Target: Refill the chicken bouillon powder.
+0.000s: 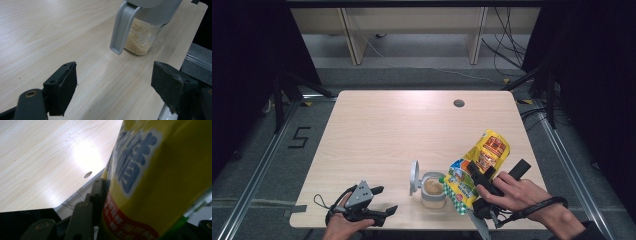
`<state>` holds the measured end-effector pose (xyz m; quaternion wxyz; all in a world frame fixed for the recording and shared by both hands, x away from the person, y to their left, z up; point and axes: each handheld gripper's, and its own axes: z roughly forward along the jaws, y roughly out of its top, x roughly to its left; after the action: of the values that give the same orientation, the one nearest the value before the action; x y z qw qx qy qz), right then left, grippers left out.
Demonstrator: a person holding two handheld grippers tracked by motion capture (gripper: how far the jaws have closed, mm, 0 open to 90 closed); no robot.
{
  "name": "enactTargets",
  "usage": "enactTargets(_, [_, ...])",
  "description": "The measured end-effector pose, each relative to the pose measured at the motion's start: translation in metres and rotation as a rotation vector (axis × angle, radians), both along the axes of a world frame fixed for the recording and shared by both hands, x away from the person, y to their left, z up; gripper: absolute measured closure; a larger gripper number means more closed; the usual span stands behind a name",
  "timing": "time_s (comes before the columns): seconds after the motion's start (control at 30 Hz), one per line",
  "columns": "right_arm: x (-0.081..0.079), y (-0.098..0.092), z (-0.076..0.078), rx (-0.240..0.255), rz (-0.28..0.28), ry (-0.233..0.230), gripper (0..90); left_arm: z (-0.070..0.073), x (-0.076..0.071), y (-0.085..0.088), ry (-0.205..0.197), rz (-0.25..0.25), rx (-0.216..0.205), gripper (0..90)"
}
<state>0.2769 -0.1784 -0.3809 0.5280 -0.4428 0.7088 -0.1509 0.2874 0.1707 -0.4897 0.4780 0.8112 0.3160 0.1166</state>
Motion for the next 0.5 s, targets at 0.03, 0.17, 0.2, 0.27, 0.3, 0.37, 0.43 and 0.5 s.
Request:
enactTargets(0.03, [-0.0001,-0.0003,0.0,0.0,-0.003,-0.001,67.3,0.0004,-0.0001,0.0003,0.002,0.0,0.006,20.2])
enactTargets(0.17, [0.0001,-0.0006,0.0004,-0.002,-0.002,0.001,67.3,0.0002,-0.0001,0.0001,0.003,0.0,0.005,20.2])
enactTargets(0.2, [-0.0005,-0.0015,0.0003,0.003,-0.012,0.0,67.3,-0.0002,0.0,-0.0002,0.0,0.0,-0.001,20.2])
enactTargets(0.27, [-0.0006,-0.0017,0.0004,0.001,-0.013,-0.003,67.4,-0.0005,-0.0003,-0.0012,0.002,0.005,-0.013,20.2])
enactTargets(0.3, [-0.0005,-0.0016,0.0007,-0.001,-0.013,-0.003,67.4,-0.0005,-0.0003,-0.0012,0.002,0.006,-0.014,20.2])
enactTargets(0.37, [-0.0005,-0.0017,0.0002,0.0,-0.014,-0.003,67.4,0.0002,0.0,0.0001,0.002,0.001,0.006,20.2])
enactTargets(0.43, [0.0001,-0.0006,0.0002,-0.002,-0.003,0.001,67.4,-0.0001,0.0,0.0,0.0,0.001,0.001,20.2])
enactTargets(0.5, [-0.0002,-0.0007,0.0,0.004,-0.013,-0.001,67.4,0.0004,-0.0001,0.0002,0.002,0.001,0.006,20.2])
